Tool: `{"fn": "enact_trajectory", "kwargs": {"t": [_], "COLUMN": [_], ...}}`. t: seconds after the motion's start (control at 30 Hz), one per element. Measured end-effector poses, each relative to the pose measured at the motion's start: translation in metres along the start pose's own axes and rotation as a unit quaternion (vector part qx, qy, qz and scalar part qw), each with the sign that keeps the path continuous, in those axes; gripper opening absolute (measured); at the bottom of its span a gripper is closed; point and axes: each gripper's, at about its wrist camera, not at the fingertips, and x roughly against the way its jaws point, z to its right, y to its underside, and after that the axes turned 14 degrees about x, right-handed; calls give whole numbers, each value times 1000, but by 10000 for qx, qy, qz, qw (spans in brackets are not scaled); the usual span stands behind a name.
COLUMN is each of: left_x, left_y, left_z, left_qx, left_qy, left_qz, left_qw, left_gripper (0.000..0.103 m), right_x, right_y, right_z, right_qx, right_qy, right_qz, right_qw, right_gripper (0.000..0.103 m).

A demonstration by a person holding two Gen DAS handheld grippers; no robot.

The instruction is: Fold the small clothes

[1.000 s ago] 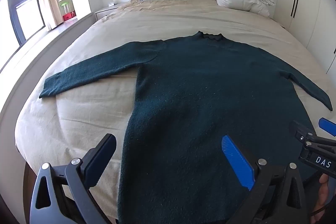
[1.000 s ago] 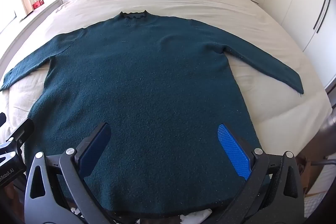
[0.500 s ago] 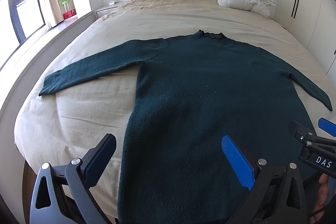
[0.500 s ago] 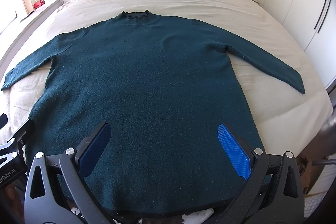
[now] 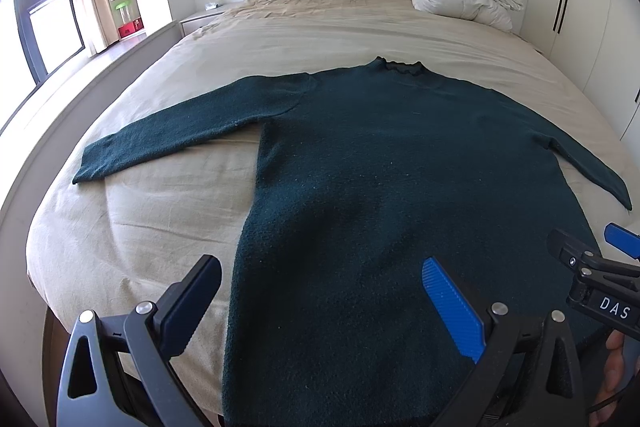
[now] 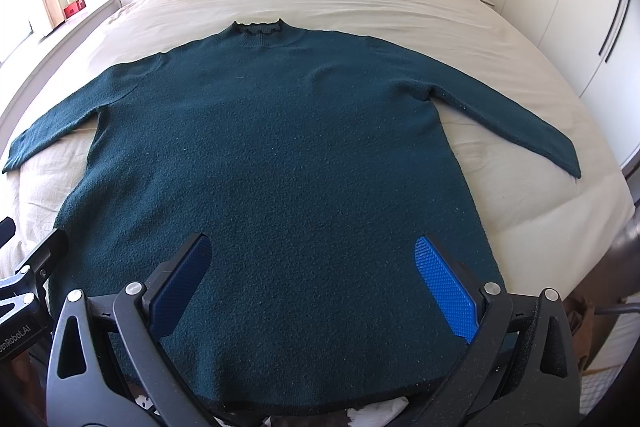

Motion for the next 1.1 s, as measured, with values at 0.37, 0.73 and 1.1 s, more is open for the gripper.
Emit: {"fn": "enact_trajectory", "kwargs": {"t": [0.37,0.73,1.1], "left_x": [-1,0,1], "left_y": [-1,-1,-1], "left_z": [-1,-4,-10], "left_qx": [5,31,86], "left_qy": [3,17,8], "left_qz": [-1,-8,-16], "left_qw": [10000,10000,10000], "left_gripper": [103,103,103], "right_x": [0,0,0], "right_y": [-1,0,0], "right_z": [-1,-4,-6], "right_qx": [7,21,27], "right_qy": [-8,-3,-1], "right_qz": [4,12,7], "right_qw": [10000,10000,10000], "right_gripper": [103,103,103]}}
